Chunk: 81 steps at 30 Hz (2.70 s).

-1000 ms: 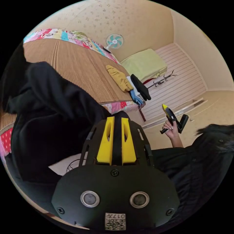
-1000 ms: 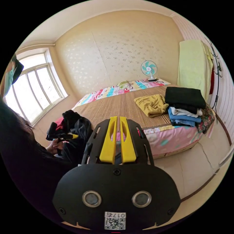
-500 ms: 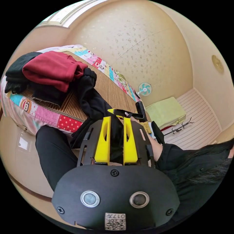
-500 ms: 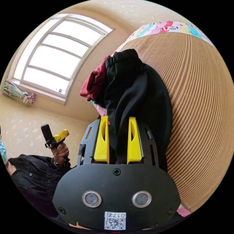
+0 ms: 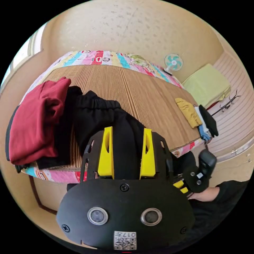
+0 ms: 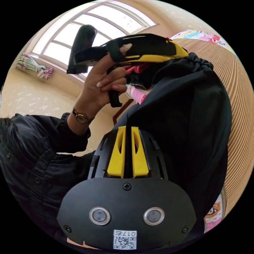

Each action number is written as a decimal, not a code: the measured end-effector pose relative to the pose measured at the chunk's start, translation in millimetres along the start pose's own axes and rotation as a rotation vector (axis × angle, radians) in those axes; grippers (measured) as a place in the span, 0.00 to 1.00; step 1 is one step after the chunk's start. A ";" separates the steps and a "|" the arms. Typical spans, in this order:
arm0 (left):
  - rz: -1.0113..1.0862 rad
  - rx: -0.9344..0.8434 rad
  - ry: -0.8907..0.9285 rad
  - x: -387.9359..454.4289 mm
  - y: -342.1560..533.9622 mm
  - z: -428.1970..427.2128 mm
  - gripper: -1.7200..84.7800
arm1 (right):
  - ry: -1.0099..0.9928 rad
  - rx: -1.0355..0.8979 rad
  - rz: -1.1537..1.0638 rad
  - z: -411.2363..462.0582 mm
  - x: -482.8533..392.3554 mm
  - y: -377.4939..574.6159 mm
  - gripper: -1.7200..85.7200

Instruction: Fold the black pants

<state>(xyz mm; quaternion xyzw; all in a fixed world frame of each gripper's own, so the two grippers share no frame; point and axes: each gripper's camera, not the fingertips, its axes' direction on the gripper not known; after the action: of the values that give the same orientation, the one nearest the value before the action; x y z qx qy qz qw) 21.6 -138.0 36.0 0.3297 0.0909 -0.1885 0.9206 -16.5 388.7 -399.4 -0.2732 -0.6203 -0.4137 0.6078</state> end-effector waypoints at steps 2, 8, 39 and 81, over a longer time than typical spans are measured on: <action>0.004 -0.204 -0.108 9.4 -25.1 59.9 0.18 | 0.013 0.001 -0.008 -10.1 3.0 6.3 0.07; -0.329 -0.033 0.228 -57.5 10.9 41.2 0.09 | 0.257 0.132 0.054 -75.7 23.4 27.5 0.12; 0.135 1.079 0.566 0.1 56.4 -348.2 0.03 | 0.972 1.413 -0.314 -518.7 -437.1 163.4 0.06; -0.252 0.082 1.210 -125.5 33.9 29.9 0.04 | 0.305 0.274 0.250 -234.0 -60.8 116.8 0.05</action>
<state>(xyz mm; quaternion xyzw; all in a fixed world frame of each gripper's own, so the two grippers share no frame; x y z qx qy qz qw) -77.8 -97.0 115.0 0.4000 0.6277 -0.0787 0.6632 212.2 260.2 -456.8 -0.1972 -0.5332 -0.2835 0.7723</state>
